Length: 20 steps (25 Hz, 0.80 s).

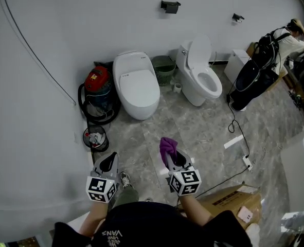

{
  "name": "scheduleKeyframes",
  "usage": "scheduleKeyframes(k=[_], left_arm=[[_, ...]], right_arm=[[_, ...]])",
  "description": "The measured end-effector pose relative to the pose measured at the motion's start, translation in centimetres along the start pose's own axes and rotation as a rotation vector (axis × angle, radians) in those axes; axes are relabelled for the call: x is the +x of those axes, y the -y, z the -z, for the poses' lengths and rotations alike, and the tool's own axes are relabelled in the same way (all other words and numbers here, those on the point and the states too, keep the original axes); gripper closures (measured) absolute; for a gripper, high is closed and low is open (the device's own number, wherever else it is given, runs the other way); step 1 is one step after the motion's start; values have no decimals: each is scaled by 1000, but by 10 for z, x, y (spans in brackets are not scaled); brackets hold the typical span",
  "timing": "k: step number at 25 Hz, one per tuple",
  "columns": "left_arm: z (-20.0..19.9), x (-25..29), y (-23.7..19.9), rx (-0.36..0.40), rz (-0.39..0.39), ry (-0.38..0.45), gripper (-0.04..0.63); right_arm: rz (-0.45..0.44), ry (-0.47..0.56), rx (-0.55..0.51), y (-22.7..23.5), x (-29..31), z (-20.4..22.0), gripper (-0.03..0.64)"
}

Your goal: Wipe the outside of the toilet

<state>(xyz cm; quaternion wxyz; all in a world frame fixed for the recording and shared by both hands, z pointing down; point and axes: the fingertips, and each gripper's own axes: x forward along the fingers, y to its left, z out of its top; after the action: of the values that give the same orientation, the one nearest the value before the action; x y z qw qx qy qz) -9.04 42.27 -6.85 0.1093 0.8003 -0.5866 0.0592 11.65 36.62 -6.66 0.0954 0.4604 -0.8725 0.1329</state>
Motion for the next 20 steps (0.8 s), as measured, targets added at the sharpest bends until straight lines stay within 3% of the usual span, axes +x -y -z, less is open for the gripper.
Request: scheduleKeyframes(k=[10,20], left_arm=[[-23,57,-102,-1,23,-18,594],[-24,95,-182,-24,31,-40,594]], right_arm=[[15,-17,-33,-19,113,-37,537],[41,-43,-35,-34,194,-45,537]])
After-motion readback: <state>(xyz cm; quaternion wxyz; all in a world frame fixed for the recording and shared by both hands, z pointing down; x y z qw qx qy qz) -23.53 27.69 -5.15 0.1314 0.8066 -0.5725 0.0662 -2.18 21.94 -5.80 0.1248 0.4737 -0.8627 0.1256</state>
